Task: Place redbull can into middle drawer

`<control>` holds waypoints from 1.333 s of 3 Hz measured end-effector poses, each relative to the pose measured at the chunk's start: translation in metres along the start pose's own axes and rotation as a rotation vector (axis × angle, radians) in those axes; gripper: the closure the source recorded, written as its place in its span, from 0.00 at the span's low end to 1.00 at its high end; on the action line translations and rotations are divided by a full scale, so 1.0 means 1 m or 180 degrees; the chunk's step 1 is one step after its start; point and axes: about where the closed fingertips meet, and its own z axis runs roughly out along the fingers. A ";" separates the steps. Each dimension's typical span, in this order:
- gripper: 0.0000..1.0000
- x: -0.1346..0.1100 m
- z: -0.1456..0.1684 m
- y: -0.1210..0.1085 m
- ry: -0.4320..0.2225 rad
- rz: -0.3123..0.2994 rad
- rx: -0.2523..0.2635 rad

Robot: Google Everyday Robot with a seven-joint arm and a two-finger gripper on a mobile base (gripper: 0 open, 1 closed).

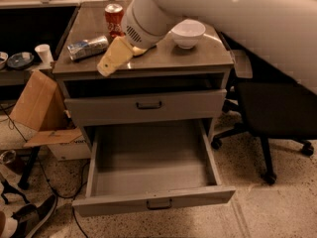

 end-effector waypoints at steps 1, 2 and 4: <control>0.00 -0.031 0.046 -0.014 -0.0205 0.0249 0.0157; 0.00 -0.055 0.096 -0.031 -0.0270 0.0458 0.0265; 0.00 -0.098 0.181 -0.041 -0.0354 0.0584 0.0189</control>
Offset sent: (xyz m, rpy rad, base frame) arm 0.1653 0.0953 -0.0472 0.1713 -0.0483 -0.2262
